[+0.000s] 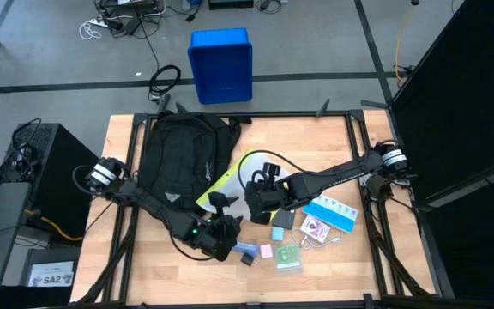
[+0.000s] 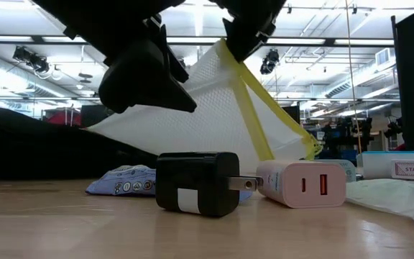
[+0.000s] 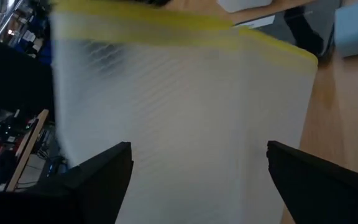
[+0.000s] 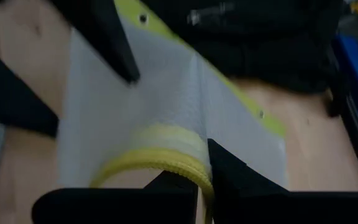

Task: Unpack backpack
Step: Open the zip lock bag

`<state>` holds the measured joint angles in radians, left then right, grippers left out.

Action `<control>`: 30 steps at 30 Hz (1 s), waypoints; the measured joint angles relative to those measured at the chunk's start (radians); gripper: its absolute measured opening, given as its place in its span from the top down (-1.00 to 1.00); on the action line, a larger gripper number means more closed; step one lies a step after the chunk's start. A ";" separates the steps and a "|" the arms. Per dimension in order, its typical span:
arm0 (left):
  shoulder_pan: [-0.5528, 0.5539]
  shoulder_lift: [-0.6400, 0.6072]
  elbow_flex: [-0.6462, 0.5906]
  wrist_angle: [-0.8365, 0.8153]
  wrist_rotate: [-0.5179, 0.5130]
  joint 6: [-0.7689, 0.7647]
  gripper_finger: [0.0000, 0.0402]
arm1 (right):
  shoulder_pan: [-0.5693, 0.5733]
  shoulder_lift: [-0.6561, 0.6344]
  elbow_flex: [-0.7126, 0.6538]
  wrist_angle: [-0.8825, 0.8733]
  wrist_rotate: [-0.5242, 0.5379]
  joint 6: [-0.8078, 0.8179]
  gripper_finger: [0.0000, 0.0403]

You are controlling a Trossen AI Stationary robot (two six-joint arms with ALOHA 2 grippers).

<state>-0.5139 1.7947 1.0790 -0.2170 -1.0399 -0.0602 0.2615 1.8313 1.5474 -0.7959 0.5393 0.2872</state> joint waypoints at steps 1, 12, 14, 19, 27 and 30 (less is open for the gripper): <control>0.002 0.000 0.000 0.000 0.005 -0.001 -0.67 | 0.000 0.000 -0.003 0.002 -0.018 0.006 1.00; 0.032 0.041 0.000 -0.012 0.142 -0.025 -0.51 | -0.008 0.000 -0.075 0.007 -0.172 0.061 1.00; 0.039 0.045 0.000 -0.016 0.145 -0.023 -0.47 | -0.009 0.000 -0.090 0.010 -0.184 0.072 1.00; 0.057 0.048 0.000 -0.016 0.155 -0.027 -0.17 | -0.009 0.000 -0.121 0.009 -0.204 0.082 1.00; 0.078 0.048 0.000 -0.026 0.202 -0.031 0.87 | -0.010 0.000 -0.130 0.010 -0.203 0.086 1.00; 0.078 0.048 0.008 -0.060 0.208 -0.026 0.97 | -0.009 0.000 -0.130 0.009 -0.201 0.081 1.00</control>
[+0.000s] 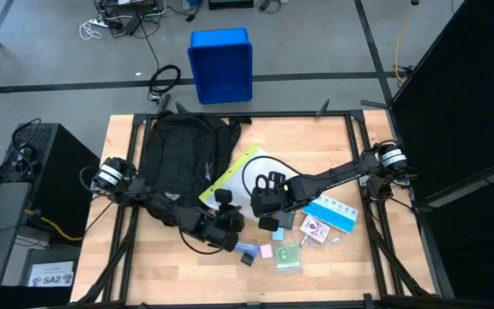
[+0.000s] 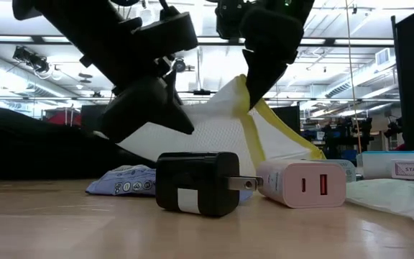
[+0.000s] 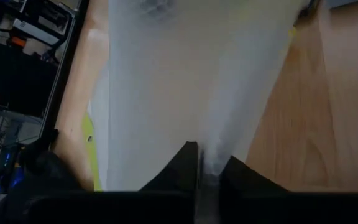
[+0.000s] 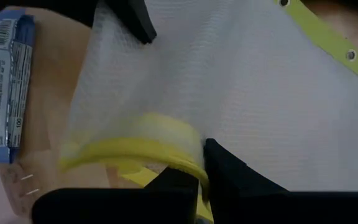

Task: Unpack backpack
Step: Open the zip lock bag

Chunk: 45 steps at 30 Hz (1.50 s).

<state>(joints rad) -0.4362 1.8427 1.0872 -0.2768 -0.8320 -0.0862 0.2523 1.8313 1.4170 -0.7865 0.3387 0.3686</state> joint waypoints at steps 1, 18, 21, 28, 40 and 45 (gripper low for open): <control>-0.001 0.000 0.009 -0.022 0.000 -0.001 0.99 | 0.000 0.000 0.000 -0.001 0.007 -0.002 1.00; -0.084 0.000 0.146 -0.248 -0.033 -0.052 1.00 | 0.030 0.000 -0.034 -0.075 0.152 0.007 0.20; -0.087 0.000 0.146 -0.257 -0.033 -0.053 1.00 | 0.021 0.000 -0.101 -0.074 0.161 0.042 0.04; -0.090 0.000 0.146 -0.263 -0.033 -0.054 1.00 | -0.060 0.001 -0.292 -0.078 0.174 0.117 -0.05; -0.103 -0.023 0.146 -0.280 0.006 -0.052 1.00 | -0.105 -0.002 -0.331 -0.075 0.196 0.091 0.91; -0.126 -0.060 0.146 -0.333 0.004 -0.076 1.00 | -0.069 -0.020 -0.328 -0.094 0.192 0.115 0.99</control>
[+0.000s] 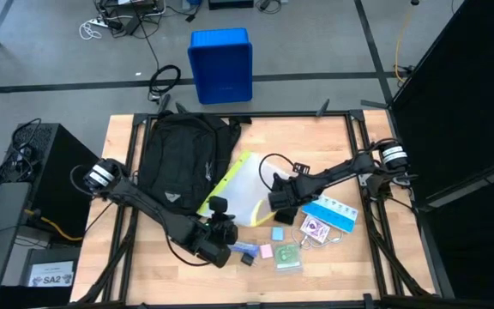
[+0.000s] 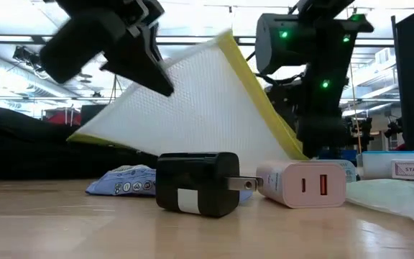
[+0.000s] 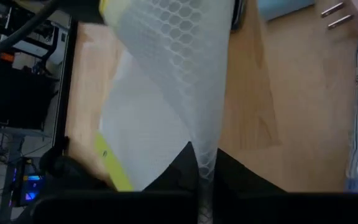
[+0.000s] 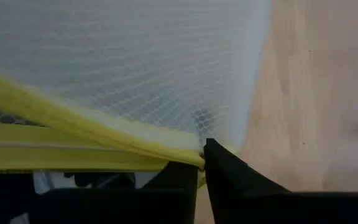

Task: Unpack backpack
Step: Open the zip lock bag

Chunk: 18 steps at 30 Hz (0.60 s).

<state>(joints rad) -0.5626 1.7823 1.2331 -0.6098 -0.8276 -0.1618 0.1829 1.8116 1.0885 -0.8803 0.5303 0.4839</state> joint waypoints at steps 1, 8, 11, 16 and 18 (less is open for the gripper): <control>-0.007 -0.006 0.000 -0.015 -0.006 -0.009 1.00 | 0.012 -0.005 0.000 -0.008 -0.001 0.015 0.99; -0.023 -0.022 -0.001 -0.169 -0.084 -0.103 1.00 | 0.133 -0.075 0.005 -0.071 -0.007 0.143 1.00; -0.020 -0.024 -0.023 -0.175 -0.098 -0.106 1.00 | 0.196 -0.121 0.013 -0.070 -0.002 0.196 1.00; -0.015 -0.086 -0.098 -0.122 -0.099 -0.109 1.00 | 0.288 -0.201 0.026 -0.062 0.058 0.269 1.00; -0.015 -0.133 -0.153 -0.059 -0.098 -0.105 1.00 | 0.310 -0.223 0.026 -0.059 0.072 0.293 1.00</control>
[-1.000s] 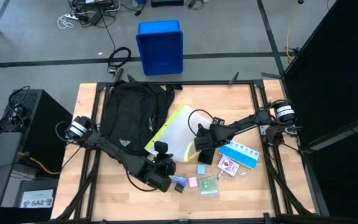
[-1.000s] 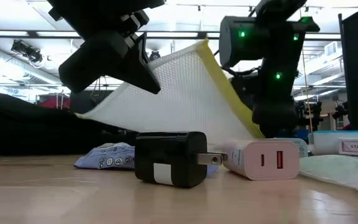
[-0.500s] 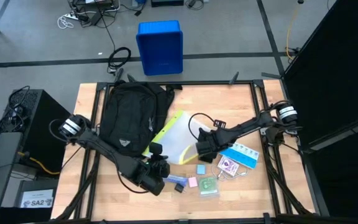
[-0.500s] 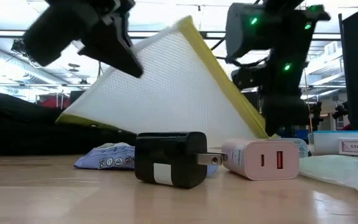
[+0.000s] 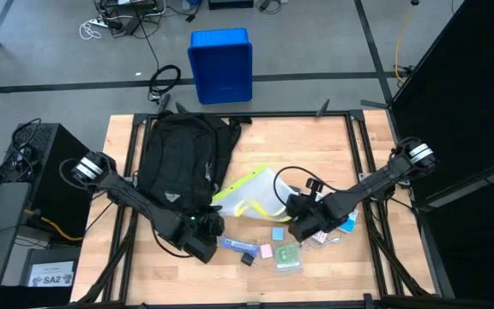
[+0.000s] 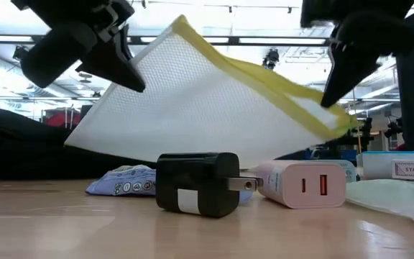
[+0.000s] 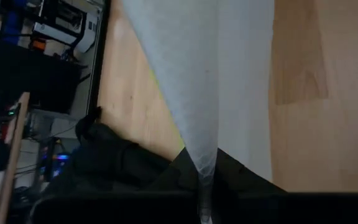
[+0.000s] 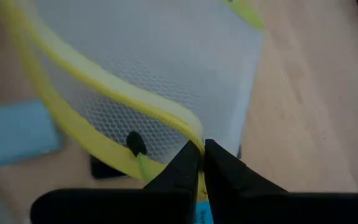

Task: Unpack backpack
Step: Open the zip lock bag

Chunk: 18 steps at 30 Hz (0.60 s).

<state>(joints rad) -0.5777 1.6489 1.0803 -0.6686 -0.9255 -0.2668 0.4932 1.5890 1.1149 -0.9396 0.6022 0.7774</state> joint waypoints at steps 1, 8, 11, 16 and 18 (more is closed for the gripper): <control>0.000 -0.027 -0.034 0.044 0.005 0.012 1.00 | 0.007 -0.007 0.000 0.001 0.006 0.009 1.00; 0.012 -0.187 -0.329 0.554 0.172 0.287 1.00 | 0.024 -0.013 0.000 0.069 0.083 0.016 1.00; 0.032 -0.215 -0.402 0.657 0.196 0.359 1.00 | 0.030 -0.013 0.000 0.127 0.159 0.004 1.00; 0.086 -0.224 -0.451 0.658 0.288 0.368 1.00 | 0.050 -0.013 0.000 0.224 0.236 -0.049 1.00; 0.111 -0.224 -0.468 0.682 0.335 0.380 1.00 | 0.063 -0.013 0.000 0.239 0.284 -0.057 1.00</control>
<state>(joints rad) -0.4668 1.4250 0.6125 0.0131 -0.5901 0.1129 0.5558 1.5761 1.1149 -0.7007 0.8857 0.7200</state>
